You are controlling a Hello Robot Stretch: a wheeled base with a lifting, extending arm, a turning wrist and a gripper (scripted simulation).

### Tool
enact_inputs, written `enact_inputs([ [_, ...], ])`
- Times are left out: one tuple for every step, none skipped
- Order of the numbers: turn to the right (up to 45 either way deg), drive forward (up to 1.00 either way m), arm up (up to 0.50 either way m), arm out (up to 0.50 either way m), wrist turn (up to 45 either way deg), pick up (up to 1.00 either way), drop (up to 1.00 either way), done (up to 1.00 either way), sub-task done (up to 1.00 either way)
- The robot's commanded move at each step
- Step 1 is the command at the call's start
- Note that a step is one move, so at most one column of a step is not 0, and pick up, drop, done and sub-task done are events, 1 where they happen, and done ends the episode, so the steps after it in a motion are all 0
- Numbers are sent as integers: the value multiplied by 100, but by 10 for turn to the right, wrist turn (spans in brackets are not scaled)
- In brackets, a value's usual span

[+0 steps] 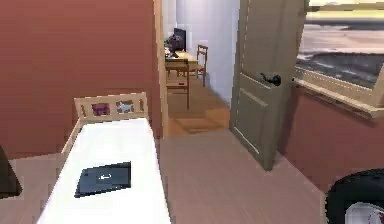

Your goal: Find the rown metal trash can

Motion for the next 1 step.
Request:
enact_inputs([
  [-450,0,0,0,0,0,0,0,0],
])
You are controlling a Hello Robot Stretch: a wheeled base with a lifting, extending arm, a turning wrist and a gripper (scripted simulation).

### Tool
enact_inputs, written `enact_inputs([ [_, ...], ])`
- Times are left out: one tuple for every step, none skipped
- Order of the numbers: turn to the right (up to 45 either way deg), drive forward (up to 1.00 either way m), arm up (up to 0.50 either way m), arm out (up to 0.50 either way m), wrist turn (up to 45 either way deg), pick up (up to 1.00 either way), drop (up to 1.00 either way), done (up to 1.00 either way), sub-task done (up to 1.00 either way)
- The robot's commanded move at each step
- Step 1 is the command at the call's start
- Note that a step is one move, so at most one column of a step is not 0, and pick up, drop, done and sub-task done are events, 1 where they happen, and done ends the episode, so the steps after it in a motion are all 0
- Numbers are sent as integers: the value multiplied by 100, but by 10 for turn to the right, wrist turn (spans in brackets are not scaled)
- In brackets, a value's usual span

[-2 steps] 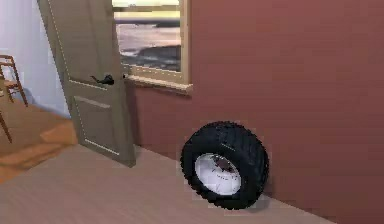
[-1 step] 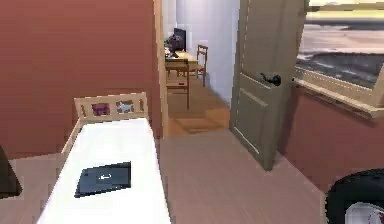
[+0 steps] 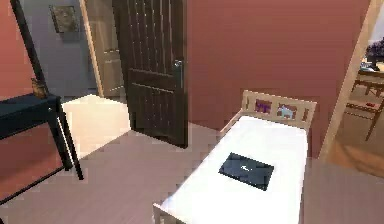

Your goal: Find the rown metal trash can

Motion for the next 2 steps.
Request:
enact_inputs([
  [-360,0,0,0,0,0,0,0,0],
  [0,80,0,0,0,0,0,0,0],
])
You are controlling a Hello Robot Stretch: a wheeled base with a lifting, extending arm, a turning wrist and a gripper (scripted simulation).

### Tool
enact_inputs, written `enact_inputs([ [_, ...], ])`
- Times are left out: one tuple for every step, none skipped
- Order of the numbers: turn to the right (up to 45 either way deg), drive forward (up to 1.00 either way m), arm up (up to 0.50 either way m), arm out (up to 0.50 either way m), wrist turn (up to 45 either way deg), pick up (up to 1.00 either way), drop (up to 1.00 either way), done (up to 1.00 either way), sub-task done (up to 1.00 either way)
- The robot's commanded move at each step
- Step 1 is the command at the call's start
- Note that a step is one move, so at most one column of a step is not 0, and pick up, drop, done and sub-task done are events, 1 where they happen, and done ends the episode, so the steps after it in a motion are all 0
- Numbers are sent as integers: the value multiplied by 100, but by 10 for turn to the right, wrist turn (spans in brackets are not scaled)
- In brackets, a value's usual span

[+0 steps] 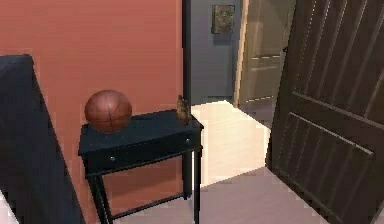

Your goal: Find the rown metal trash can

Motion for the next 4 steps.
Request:
enact_inputs([
  [0,30,0,0,0,0,0,0,0],
  [450,0,0,0,0,0,0,0,0],
  [30,0,0,0,0,0,0,0,0],
  [-450,0,0,0,0,0,0,0,0],
])
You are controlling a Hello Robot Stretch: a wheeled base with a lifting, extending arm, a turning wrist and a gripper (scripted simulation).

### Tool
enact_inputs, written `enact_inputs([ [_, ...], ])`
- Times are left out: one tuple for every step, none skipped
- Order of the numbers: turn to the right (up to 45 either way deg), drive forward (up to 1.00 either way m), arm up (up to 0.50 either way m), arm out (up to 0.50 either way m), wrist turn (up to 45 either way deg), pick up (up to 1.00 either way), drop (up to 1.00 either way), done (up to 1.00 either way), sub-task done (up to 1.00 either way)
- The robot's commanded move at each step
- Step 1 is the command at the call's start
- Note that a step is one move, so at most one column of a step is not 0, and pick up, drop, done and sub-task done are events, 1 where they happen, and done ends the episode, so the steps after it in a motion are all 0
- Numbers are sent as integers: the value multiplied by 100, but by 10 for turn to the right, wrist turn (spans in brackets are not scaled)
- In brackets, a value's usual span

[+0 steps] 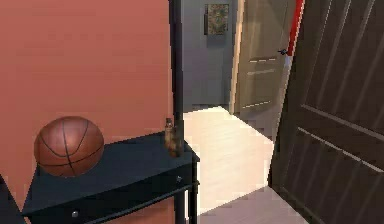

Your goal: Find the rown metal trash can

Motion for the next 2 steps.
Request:
enact_inputs([
  [-240,0,0,0,0,0,0,0,0],
  [0,30,0,0,0,0,0,0,0],
])
